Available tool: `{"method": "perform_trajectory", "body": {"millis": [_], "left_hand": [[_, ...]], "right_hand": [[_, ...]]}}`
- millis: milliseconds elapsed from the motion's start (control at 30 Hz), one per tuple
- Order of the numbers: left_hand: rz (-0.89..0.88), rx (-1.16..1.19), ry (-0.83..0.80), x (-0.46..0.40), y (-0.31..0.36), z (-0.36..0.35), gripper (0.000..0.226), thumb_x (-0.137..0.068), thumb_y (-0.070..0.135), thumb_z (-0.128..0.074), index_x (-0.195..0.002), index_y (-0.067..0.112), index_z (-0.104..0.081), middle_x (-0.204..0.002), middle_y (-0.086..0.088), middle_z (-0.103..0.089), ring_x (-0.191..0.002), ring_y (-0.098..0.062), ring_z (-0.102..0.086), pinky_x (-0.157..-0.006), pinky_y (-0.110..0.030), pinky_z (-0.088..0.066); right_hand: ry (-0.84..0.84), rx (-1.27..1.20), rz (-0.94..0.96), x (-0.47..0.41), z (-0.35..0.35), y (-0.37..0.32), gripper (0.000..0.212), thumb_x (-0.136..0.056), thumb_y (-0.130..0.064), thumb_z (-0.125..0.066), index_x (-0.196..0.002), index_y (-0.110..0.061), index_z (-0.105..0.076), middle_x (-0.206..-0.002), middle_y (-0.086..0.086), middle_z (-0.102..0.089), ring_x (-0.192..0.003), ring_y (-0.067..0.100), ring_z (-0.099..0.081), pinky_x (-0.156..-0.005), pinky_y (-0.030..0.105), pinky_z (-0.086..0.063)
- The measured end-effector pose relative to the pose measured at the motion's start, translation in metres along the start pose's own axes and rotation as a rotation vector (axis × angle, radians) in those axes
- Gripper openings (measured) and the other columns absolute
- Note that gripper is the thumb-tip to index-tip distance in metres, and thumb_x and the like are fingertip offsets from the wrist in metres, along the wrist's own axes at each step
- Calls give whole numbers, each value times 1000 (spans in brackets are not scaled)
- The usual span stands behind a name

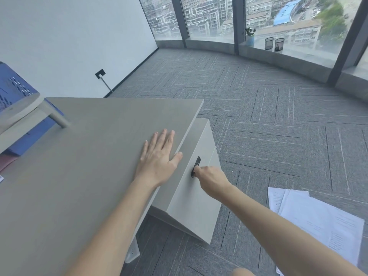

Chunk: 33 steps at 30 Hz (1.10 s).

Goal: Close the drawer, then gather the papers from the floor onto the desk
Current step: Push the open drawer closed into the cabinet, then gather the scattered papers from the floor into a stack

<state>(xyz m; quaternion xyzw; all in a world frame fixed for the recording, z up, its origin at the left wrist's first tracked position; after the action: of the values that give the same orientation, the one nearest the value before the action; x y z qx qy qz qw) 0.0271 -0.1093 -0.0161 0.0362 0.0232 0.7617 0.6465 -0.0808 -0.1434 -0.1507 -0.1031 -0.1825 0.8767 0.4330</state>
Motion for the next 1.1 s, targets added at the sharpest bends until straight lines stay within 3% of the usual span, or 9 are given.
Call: {"method": "perform_trajectory", "body": {"millis": [167, 267, 367, 467, 600, 700, 800, 900, 1100], "left_hand": [[5, 2, 1, 1, 0, 1, 72, -99, 50, -34, -160, 32, -1, -170, 7, 3, -157, -15, 7, -127, -42, 6], [10, 11, 11, 2, 1, 2, 73, -98, 52, -36, -161, 32, -3, -171, 7, 1, -157, -15, 5, -127, -41, 5], [5, 23, 25, 4, 3, 4, 73, -98, 52, -36, -161, 30, -6, -171, 6, -2, -157, -15, 3, -127, -41, 3], [9, 60, 31, 7, 4, 7, 70, -100, 50, -37, -161, 27, -12, -170, 5, -7, -157, -16, 0, -127, -40, 1], [63, 231, 95, 17, 13, 14, 59, -101, 35, -47, -155, 16, -34, -167, -2, -24, -157, -20, -11, -127, -37, -6], [77, 399, 169, 31, 38, 19, 43, -98, 22, -53, -141, 14, -54, -157, -5, -46, -151, -23, -32, -122, -38, -26], [60, 467, 203, 46, 73, 21, 37, -96, 19, -56, -132, 17, -62, -140, -3, -63, -133, -25, -54, -107, -34, -42], [39, 496, 191, 58, 111, 18, 35, -95, 17, -55, -129, 17, -65, -120, -5, -74, -103, -31, -68, -88, -32, -46], [-52, 645, 141, 79, 191, 13, 33, -96, 15, -56, -128, 15, -65, -130, -2, -70, -123, -25, -63, -101, -32, -45]], "right_hand": [[10, 35, 6, 2, 2, -1, 23, -98, -7, -44, -114, -12, -58, -108, 12, -73, -93, 39, -69, -63, 36, -34], [-29, -82, -69, 5, -3, 1, 18, -100, -14, -43, -113, -10, -54, -111, 14, -72, -97, 40, -68, -65, 36, -36], [-148, -188, -153, 14, -8, -2, 29, -101, -28, -46, -122, -8, -44, -119, 16, -68, -108, 39, -63, -70, 38, -37], [-210, -188, -198, 26, -3, -4, 37, -101, -29, -47, -129, -6, -40, -127, 19, -62, -118, 38, -59, -75, 38, -35], [-155, -234, -228, 47, 23, 5, 45, -100, -31, -46, -139, -8, -40, -134, 17, -58, -124, 36, -54, -85, 40, -41], [-101, -280, -245, 74, 49, 22, 56, -99, -32, -46, -151, -16, -31, -137, 14, -57, -129, 34, -51, -100, 44, -44], [-46, -334, -297, 110, 75, 50, 68, -97, -35, -49, -157, -23, -20, -139, 14, -57, -131, 34, -50, -105, 47, -43], [15, -364, -363, 153, 105, 82, 64, -96, -34, -52, -155, -20, -27, -139, 14, -57, -131, 33, -50, -105, 44, -42], [98, -348, -503, 243, 158, 134, 59, -100, -36, -52, -153, -17, -34, -143, 11, -54, -134, 29, -48, -109, 42, -41]]}}
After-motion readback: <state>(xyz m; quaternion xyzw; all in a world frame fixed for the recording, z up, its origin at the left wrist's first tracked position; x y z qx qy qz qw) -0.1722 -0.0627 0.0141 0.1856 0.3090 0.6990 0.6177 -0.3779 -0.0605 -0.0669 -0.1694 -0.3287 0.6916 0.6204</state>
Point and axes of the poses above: each hand's wrist, its own x-axis away from the middle knuckle, its own z-axis out of the back of the hand, y = z × x, the point moved 9 cm from there along -x, towards the middle knuckle
